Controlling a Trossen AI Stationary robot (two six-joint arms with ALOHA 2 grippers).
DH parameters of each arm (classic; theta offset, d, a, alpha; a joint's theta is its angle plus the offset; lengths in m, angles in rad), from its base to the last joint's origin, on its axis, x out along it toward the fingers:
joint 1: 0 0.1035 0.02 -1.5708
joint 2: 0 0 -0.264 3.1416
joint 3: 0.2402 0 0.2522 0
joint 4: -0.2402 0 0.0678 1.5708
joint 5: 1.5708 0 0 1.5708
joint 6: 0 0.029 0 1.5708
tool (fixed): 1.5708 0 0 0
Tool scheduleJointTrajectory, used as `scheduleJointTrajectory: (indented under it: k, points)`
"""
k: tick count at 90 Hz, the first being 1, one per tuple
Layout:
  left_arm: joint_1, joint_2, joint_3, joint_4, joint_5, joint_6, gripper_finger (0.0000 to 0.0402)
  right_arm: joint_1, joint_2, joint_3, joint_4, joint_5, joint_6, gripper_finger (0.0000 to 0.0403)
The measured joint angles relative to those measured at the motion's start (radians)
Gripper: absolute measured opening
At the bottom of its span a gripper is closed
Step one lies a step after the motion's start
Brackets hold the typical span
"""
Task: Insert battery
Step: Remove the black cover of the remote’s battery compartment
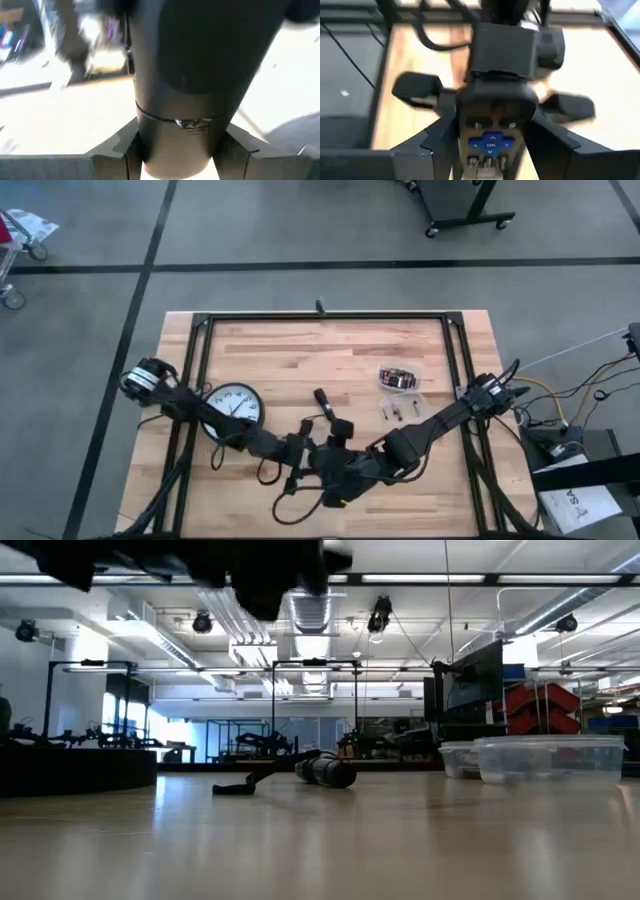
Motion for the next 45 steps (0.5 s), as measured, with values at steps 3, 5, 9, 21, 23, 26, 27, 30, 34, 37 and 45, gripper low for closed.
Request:
scheduleJointTrajectory:
  k: [3,5,9,21,23,26,27,30,34,37,45]
  points:
    - [0.001,-0.007,0.020,-0.108,-0.019,-0.016,0.0157,0.002,0.000,0.014,-0.053,0.000,0.029,0.0194]
    - [0.001,-0.008,0.032,-0.182,-0.029,-0.025,0.0157,0.004,0.000,0.024,-0.090,0.000,0.049,0.0193]
    - [0.002,-0.006,0.060,-0.322,-0.041,-0.042,0.0157,0.005,-0.005,0.039,-0.175,-0.008,0.099,0.0193]
    - [0.013,0.009,0.158,-0.605,-0.043,-0.112,0.0157,0.006,-0.005,0.052,-0.361,-0.068,0.238,0.0197]
    - [0.015,0.014,0.172,-0.646,-0.043,-0.124,0.0157,0.006,-0.004,0.051,-0.385,-0.084,0.257,0.0199]
    - [0.018,0.025,0.189,-0.705,-0.041,-0.139,0.0157,0.007,-0.004,0.050,-0.413,-0.104,0.282,0.0201]
    - [0.019,0.030,0.195,-0.725,-0.040,-0.145,0.0157,0.007,-0.004,0.049,-0.419,-0.110,0.292,0.0201]
    - [0.023,0.046,0.212,-0.778,-0.038,-0.161,0.0157,0.011,-0.004,0.048,-0.436,-0.126,0.315,0.0204]
    - [0.029,0.065,0.237,-0.840,-0.032,-0.180,0.0157,0.016,-0.004,0.042,-0.448,-0.140,0.336,0.0207]
    - [0.032,0.076,0.258,-0.879,-0.025,-0.196,0.0157,0.022,-0.005,0.037,-0.448,-0.148,0.341,0.0209]
    - [0.047,0.116,0.321,-0.933,0.022,-0.238,0.0157,0.042,-0.004,0.020,-0.429,-0.148,0.345,0.0215]
